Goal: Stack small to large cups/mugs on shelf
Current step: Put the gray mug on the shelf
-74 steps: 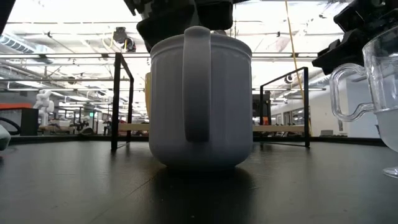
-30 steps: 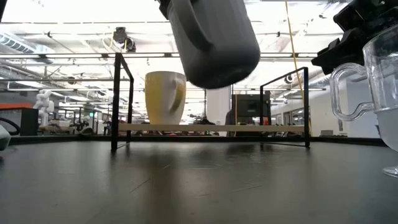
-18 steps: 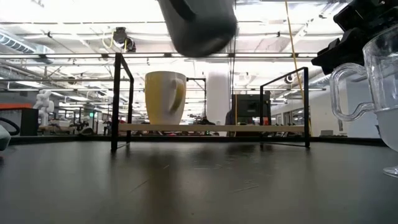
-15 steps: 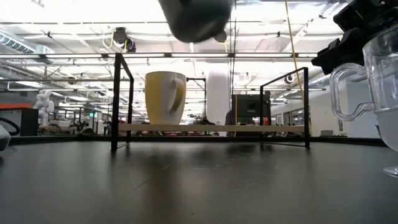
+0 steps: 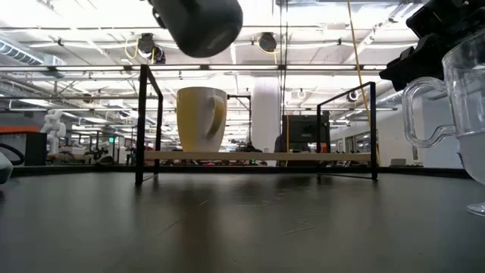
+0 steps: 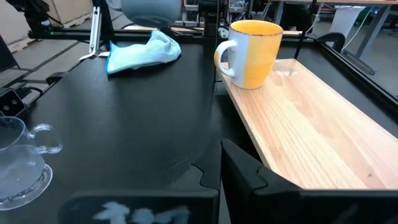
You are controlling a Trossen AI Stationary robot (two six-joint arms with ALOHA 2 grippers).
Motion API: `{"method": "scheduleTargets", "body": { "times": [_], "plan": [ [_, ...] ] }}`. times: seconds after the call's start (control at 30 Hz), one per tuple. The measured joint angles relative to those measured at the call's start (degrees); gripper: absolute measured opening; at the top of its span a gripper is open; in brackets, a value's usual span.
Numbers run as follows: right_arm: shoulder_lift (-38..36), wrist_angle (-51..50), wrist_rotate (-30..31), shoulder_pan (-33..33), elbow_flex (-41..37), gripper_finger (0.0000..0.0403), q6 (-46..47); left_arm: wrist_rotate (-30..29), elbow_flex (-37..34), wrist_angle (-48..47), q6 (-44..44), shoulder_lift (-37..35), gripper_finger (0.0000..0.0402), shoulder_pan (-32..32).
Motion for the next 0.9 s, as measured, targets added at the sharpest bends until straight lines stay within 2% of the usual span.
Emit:
{"method": "scheduleTargets", "body": {
  "times": [0.23, 0.4, 0.57, 0.9],
  "plan": [
    [-0.3, 0.3, 0.0, 0.0, 0.0, 0.0, 0.4, 0.1, -10.8, 13.0, -0.9, -5.7, 0.0006, -2.2],
    [-0.6, 0.7, 0.0, 0.0, 0.0, 0.0, 0.6, 0.8, -15.7, 22.7, 0.4, -5.2, 0.0006, -3.9],
    [-0.7, 1.0, 0.0, 0.0, 0.0, 0.0, 0.6, 2.1, -18.2, 31.4, 2.0, -4.2, 0.0006, -3.9],
    [-0.7, 1.2, 0.0, 0.0, 0.0, 0.0, 0.6, 5.0, -18.5, 36.1, 5.1, -4.1, 0.0005, 0.1]
  ]
}}
